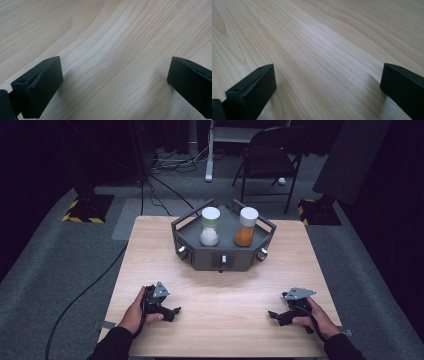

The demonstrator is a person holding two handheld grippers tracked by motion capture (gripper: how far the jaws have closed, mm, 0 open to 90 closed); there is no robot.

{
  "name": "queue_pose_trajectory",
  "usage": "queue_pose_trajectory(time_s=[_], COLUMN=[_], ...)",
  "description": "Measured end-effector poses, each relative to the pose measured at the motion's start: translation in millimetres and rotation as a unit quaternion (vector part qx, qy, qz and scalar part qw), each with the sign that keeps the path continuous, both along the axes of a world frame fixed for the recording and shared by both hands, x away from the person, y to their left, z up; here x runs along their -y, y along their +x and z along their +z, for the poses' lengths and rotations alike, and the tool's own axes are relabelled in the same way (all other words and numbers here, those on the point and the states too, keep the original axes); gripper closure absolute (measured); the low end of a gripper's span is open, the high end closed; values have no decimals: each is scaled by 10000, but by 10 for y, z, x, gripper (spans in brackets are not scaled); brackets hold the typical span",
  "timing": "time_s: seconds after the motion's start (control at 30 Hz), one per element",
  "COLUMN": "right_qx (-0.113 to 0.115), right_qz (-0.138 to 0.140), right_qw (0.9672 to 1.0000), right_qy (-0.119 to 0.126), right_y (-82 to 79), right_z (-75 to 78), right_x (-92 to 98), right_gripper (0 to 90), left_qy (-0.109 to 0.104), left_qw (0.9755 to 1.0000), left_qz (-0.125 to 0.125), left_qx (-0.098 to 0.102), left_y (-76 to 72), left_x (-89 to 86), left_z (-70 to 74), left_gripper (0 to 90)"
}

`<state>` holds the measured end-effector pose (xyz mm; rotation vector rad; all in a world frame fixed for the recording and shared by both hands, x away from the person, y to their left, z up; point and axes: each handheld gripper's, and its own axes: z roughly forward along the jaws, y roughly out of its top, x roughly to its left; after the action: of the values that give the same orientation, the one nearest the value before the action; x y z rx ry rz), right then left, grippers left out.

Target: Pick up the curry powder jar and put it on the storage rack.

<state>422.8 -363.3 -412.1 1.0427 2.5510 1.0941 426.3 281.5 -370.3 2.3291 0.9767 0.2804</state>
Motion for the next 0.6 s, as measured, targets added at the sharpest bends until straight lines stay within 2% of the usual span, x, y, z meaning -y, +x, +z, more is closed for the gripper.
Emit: queue_pose_trajectory(time_s=[0.6], right_qx=[-7], right_qz=[-18], right_qw=[10000], right_qy=[8], right_y=[9], right_z=[-8], right_x=[74], right_gripper=[1], left_qy=[0], left_qw=[10000], left_qz=[-3], left_qx=[0], left_y=[1], left_x=[0], left_z=[0], left_gripper=[3])
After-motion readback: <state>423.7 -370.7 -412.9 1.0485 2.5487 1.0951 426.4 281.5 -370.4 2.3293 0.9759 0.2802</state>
